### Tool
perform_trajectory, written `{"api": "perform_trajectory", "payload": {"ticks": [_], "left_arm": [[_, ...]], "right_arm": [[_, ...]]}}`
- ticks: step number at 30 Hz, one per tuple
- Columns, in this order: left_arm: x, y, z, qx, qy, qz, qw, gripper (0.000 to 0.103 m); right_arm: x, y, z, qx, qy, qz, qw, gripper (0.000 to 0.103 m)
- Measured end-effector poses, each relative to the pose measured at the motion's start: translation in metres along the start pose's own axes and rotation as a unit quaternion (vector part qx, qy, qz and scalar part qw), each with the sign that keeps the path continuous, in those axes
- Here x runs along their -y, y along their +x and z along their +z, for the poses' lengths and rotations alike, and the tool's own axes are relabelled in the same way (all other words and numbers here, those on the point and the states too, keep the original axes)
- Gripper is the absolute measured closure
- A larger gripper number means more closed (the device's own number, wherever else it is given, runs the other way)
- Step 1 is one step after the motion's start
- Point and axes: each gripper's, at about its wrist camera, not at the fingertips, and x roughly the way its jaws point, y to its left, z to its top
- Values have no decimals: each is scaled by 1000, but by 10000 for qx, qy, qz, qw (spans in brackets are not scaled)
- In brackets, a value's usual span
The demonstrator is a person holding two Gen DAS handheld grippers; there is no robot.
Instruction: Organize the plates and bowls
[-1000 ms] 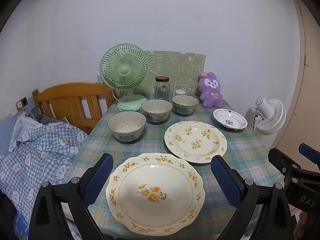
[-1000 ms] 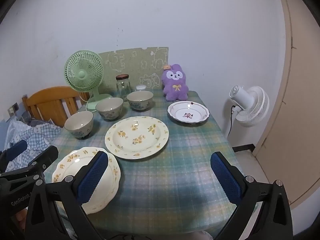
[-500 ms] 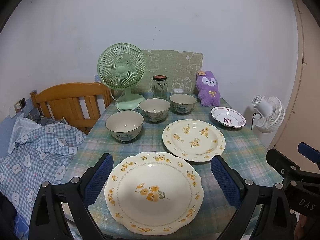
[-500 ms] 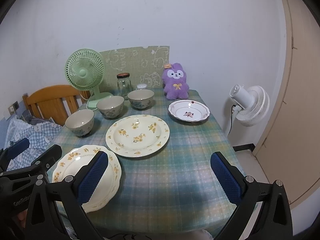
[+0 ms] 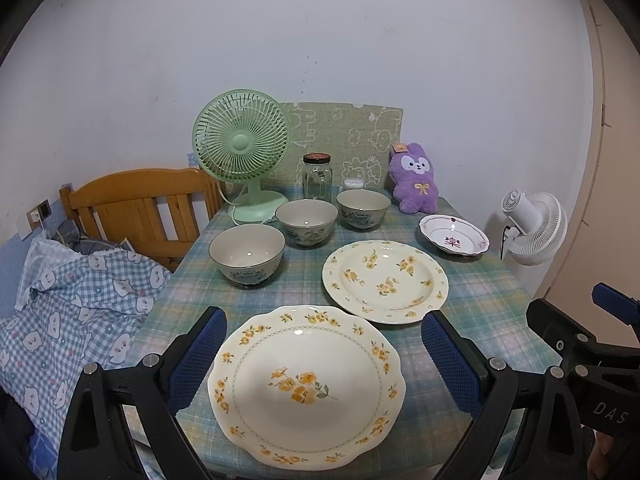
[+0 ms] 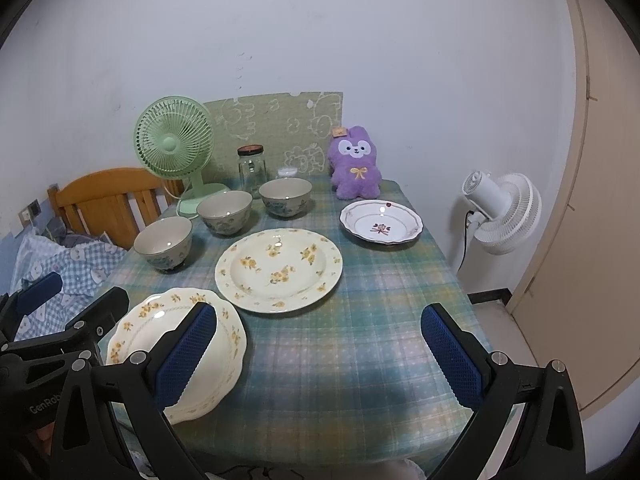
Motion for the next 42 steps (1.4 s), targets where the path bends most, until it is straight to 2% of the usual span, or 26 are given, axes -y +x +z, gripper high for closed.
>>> {"api": "perform_trajectory", "payload": {"ticks": [16, 42], "left_arm": [[1, -1, -2, 22, 68, -12, 10000, 5], [2, -1, -2, 58, 46, 26, 10000, 10]], "right_arm": [[1, -1, 2, 33, 4, -104, 9999, 0], [5, 1, 5, 13, 40, -36, 10000, 3]]}}
